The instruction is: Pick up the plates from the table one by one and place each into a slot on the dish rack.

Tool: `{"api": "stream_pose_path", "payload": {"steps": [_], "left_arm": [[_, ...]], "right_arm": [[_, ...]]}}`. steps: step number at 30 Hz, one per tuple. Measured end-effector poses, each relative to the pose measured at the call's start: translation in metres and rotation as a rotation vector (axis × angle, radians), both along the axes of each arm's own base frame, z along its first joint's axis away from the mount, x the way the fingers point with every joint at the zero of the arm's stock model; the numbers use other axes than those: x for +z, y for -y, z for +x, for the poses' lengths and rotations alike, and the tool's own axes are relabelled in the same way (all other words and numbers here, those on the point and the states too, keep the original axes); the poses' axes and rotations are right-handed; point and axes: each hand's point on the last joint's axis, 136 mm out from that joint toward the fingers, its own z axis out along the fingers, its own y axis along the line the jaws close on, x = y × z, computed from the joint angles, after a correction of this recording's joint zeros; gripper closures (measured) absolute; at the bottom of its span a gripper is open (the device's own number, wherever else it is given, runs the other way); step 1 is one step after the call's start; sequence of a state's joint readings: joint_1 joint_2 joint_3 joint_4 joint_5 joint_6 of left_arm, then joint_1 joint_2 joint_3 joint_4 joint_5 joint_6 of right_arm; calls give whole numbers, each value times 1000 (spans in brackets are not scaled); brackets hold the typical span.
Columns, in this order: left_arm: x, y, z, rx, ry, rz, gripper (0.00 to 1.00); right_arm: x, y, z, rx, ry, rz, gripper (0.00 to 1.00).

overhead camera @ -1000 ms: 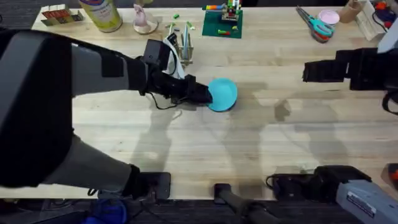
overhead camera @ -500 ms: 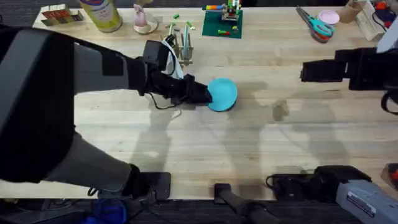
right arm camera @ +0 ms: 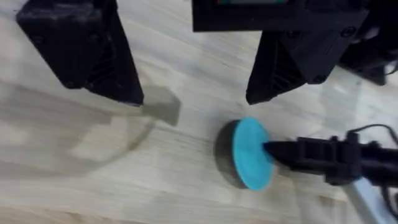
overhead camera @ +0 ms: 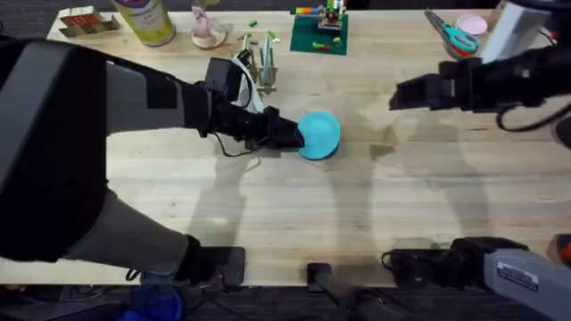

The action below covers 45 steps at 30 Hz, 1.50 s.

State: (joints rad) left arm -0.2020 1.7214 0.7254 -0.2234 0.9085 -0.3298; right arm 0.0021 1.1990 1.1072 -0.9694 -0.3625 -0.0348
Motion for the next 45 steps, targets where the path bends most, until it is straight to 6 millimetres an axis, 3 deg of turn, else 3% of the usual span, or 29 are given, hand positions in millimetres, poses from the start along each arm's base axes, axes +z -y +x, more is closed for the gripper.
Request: {"api": "stream_pose_path", "payload": {"steps": [12,22,35,45], "left_arm": [[0,0,0,0,0,0,960],[0,0,0,-2,0,-3,960],[1,0,0,-2,-1,-4,960],[1,0,0,-2,-1,-4,961]], "right_arm": [[-34,-49,32,183,-55,150,6],[-71,-88,37,299,-129,187,9],[-110,-113,30,366,-232,191,127],[-113,-127,30,409,-210,189,268]]}}
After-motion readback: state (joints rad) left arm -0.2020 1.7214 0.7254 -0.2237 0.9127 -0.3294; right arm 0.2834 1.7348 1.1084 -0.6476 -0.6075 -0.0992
